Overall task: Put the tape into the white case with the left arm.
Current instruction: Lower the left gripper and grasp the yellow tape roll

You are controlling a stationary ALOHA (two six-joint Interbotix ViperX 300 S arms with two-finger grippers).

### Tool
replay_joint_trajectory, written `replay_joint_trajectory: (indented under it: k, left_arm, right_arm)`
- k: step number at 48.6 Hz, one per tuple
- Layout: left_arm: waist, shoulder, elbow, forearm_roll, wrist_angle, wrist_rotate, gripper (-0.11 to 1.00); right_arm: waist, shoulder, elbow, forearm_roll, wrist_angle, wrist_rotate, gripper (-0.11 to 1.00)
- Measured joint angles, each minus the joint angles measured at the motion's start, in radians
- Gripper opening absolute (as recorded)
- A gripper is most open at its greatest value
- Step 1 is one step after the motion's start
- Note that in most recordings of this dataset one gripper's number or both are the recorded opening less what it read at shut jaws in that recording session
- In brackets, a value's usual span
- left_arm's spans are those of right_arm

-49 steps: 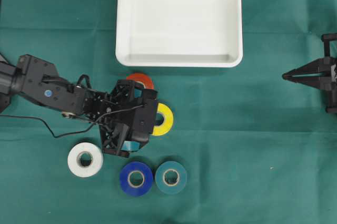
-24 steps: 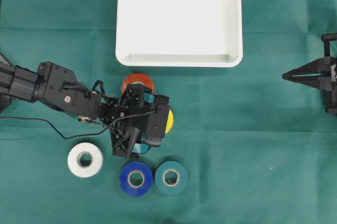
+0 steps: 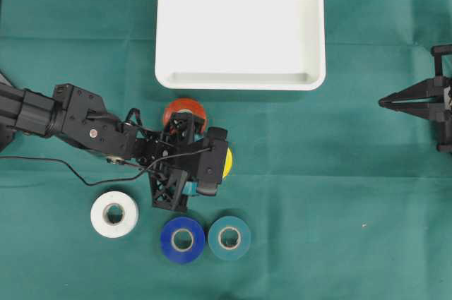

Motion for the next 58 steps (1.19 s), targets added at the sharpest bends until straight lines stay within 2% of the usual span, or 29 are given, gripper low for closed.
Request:
replay_joint_trajectory:
  k: [2,18,39,51,58]
  left_arm:
    - [-0.002,0.0,0.0,0.0,0.003,0.0,0.26]
    - [-0.002,-0.003,-0.012,0.0,0.023,-0.003,0.26]
    - [-0.011,-0.225,-0.015,0.0,0.133,-0.002,0.26]
    - [-0.006,-0.256,-0.015,-0.002,0.163,0.003,0.26]
    - [0.038,-0.255,-0.015,0.0,0.164,0.005,0.26]
  right_arm:
    - [0.0,0.0,0.0,0.0,0.0,0.0,-0.09]
    - [0.0,0.0,0.0,0.0,-0.002,0.0,-0.09]
    - [0.0,-0.008,0.003,0.0,0.0,0.0,-0.09]
    - [0.0,-0.023,0.003,0.0,-0.002,-0.002,-0.09]
    - [0.0,-0.026,0.006,0.0,0.0,0.0,-0.09]
